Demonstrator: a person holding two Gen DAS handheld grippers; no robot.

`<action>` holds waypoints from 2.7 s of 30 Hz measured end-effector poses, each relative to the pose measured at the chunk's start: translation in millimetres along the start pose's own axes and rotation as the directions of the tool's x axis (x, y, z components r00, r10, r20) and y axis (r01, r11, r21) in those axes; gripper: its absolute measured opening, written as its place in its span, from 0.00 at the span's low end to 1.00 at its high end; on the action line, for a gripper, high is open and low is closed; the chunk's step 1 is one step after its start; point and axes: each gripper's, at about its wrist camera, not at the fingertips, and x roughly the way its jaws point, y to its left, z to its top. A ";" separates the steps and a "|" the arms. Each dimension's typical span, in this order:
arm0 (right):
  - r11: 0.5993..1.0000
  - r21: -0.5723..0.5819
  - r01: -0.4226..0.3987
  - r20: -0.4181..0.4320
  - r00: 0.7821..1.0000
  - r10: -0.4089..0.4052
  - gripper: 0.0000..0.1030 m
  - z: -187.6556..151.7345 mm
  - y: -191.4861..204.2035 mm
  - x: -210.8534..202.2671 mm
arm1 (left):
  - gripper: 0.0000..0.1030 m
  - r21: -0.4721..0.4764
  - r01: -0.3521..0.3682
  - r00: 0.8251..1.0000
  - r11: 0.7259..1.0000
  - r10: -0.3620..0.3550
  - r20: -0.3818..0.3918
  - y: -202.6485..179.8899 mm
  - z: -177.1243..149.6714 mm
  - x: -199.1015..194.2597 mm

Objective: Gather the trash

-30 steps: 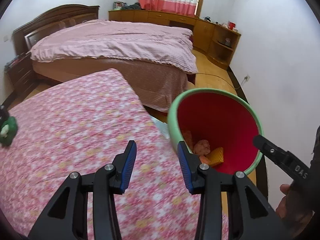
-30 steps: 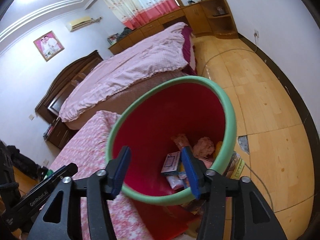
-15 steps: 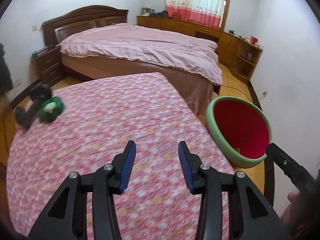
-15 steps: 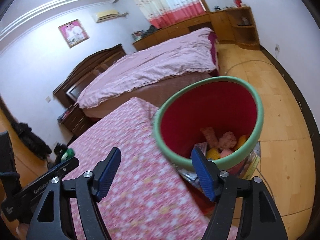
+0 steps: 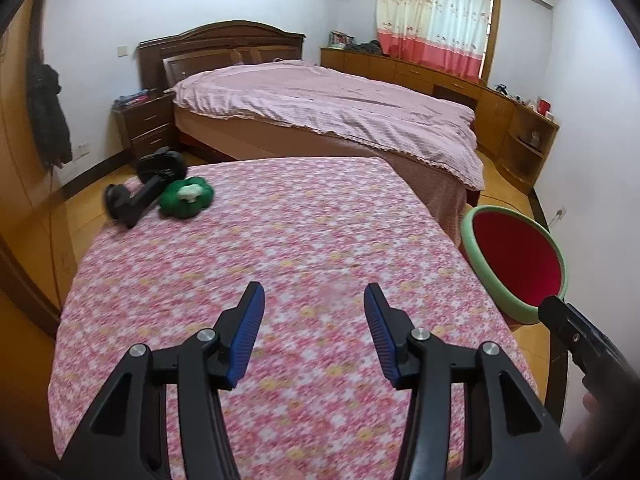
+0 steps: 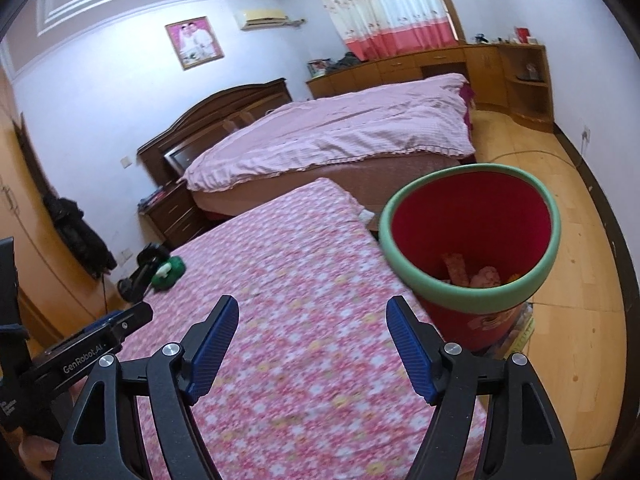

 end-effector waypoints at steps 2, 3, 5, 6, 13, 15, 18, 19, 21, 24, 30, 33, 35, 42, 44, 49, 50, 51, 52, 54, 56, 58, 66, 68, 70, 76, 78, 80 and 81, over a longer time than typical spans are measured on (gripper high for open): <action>1.000 -0.020 -0.008 0.000 1.000 0.008 0.75 -4.0 8.0 -1.6 | 0.50 -0.014 -0.012 1.000 1.000 0.012 0.009 7.7 -4.5 -6.5; 1.000 -0.028 -0.009 0.001 1.000 0.009 0.75 -6.0 11.6 -2.4 | 0.50 -0.020 -0.018 1.000 1.000 0.018 0.013 11.2 -6.6 -9.6; 0.999 -0.039 -0.010 0.003 1.000 0.010 0.75 -9.9 17.7 -4.1 | 0.50 -0.031 -0.033 0.999 0.999 0.034 0.018 16.8 -10.2 -15.0; 0.999 -0.041 -0.010 0.004 1.000 0.010 0.75 -10.8 20.1 -4.3 | 0.50 -0.034 -0.038 0.999 0.999 0.039 0.020 19.3 -11.8 -16.9; 0.998 -0.065 -0.018 0.002 1.000 0.018 0.75 -17.2 32.8 -8.5 | 0.50 -0.052 -0.075 0.996 0.996 0.078 0.042 31.9 -18.3 -27.2; 0.998 -0.067 -0.019 0.005 1.000 0.019 0.75 -18.5 34.0 -10.1 | 0.50 -0.057 -0.081 0.996 0.995 0.083 0.044 34.1 -19.6 -28.7; 0.998 -0.065 -0.019 0.008 1.000 0.020 0.75 -19.2 35.5 -11.7 | 0.51 -0.063 -0.090 0.995 0.994 0.093 0.047 36.3 -21.1 -31.3; 0.998 -0.065 -0.019 0.009 1.000 0.020 0.75 -19.6 36.2 -12.3 | 0.51 -0.065 -0.090 0.994 0.994 0.093 0.048 37.0 -21.3 -32.0; 0.998 -0.066 -0.017 0.010 1.000 0.018 0.75 -19.7 36.8 -12.6 | 0.51 -0.068 -0.094 0.994 0.993 0.097 0.050 37.7 -21.8 -33.0; 0.998 -0.065 -0.016 0.011 1.000 0.016 0.75 -19.4 37.1 -12.9 | 0.51 -0.070 -0.100 0.993 0.993 0.104 0.052 38.3 -21.9 -33.5; 0.998 -0.065 -0.016 0.010 1.000 0.016 0.75 -19.5 37.7 -13.0 | 0.51 -0.071 -0.107 0.992 0.992 0.111 0.060 39.2 -22.6 -34.4; 0.998 -0.065 -0.016 0.011 1.000 0.017 0.75 -19.8 37.7 -13.6 | 0.51 -0.073 -0.110 0.991 0.991 0.114 0.063 39.6 -22.4 -34.6; 0.998 -0.066 -0.018 0.011 1.000 0.018 0.75 -20.0 38.1 -14.2 | 0.51 -0.075 -0.110 0.991 0.991 0.114 0.063 39.9 -22.2 -34.7; 0.998 -0.065 -0.016 0.011 1.000 0.017 0.75 -20.2 38.1 -14.0 | 0.51 -0.075 -0.111 0.991 0.991 0.116 0.063 40.1 -21.9 -34.8; 0.998 -0.065 -0.017 0.013 1.000 0.018 0.75 -20.0 38.5 -14.9 | 0.51 -0.075 -0.110 0.991 0.991 0.115 0.063 40.0 -22.0 -34.8; 0.998 -0.065 -0.017 0.014 1.000 0.018 0.75 -20.1 38.9 -15.4 | 0.51 -0.075 -0.111 0.991 0.991 0.116 0.063 40.0 -22.0 -34.8; 0.998 -0.065 -0.017 0.014 1.000 0.018 0.75 -20.1 39.0 -15.4 | 0.51 -0.075 -0.111 0.991 0.991 0.116 0.063 40.0 -22.1 -34.8; 0.998 -0.065 -0.017 0.014 1.000 0.018 0.75 -20.1 38.9 -15.4 | 0.51 -0.075 -0.111 0.991 0.991 0.116 0.063 40.2 -22.0 -34.8; 0.998 -0.065 -0.017 0.014 1.000 0.018 0.75 -20.1 39.1 -15.5 | 0.51 -0.075 -0.110 0.991 0.991 0.115 0.063 40.0 -22.1 -34.8; 0.998 -0.066 -0.017 0.015 1.000 0.018 0.75 -20.0 39.4 -15.7 | 0.51 -0.076 -0.110 0.991 0.991 0.115 0.062 40.0 -22.1 -34.8; 0.998 -0.066 -0.017 0.014 1.000 0.018 0.75 -20.1 39.0 -15.4 | 0.51 -0.077 -0.110 0.991 0.991 0.115 0.061 40.1 -22.6 -35.3; 0.998 -0.065 -0.017 0.014 1.000 0.018 0.75 -20.2 38.9 -15.4 | 0.51 -0.077 -0.111 0.991 0.991 0.116 0.061 40.2 -22.6 -35.3; 0.998 -0.066 -0.019 0.015 1.000 0.020 0.75 -19.9 39.5 -16.5 | 0.51 -0.077 -0.110 0.991 0.991 0.115 0.062 40.4 -22.4 -35.0; 0.998 -0.065 -0.019 0.014 1.000 0.020 0.75 -19.7 39.5 -16.5 | 0.51 -0.077 -0.110 0.992 0.991 0.115 0.061 40.5 -22.4 -35.0; 0.998 -0.066 -0.019 0.014 1.000 0.020 0.75 -19.8 39.3 -16.5 | 0.51 -0.077 -0.110 0.991 0.991 0.115 0.062 40.4 -22.5 -35.0; 0.998 -0.066 -0.019 0.015 1.000 0.020 0.75 -19.7 39.2 -16.6 | 0.51 -0.076 -0.110 0.991 0.991 0.115 0.062 40.4 -22.5 -35.1; 0.998 -0.066 -0.019 0.015 1.000 0.020 0.75 -19.6 39.6 -16.5 | 0.51 -0.076 -0.111 0.991 0.991 0.115 0.062 40.4 -22.5 -35.1; 0.998 -0.065 -0.019 0.014 1.000 0.020 0.75 -19.7 39.3 -16.5 | 0.51 -0.077 -0.110 0.991 0.991 0.115 0.062 40.4 -22.5 -35.2; 0.998 -0.066 -0.019 0.014 1.000 0.020 0.75 -19.8 39.1 -16.5 | 0.51 -0.076 -0.110 0.991 0.991 0.115 0.062 40.5 -22.5 -35.2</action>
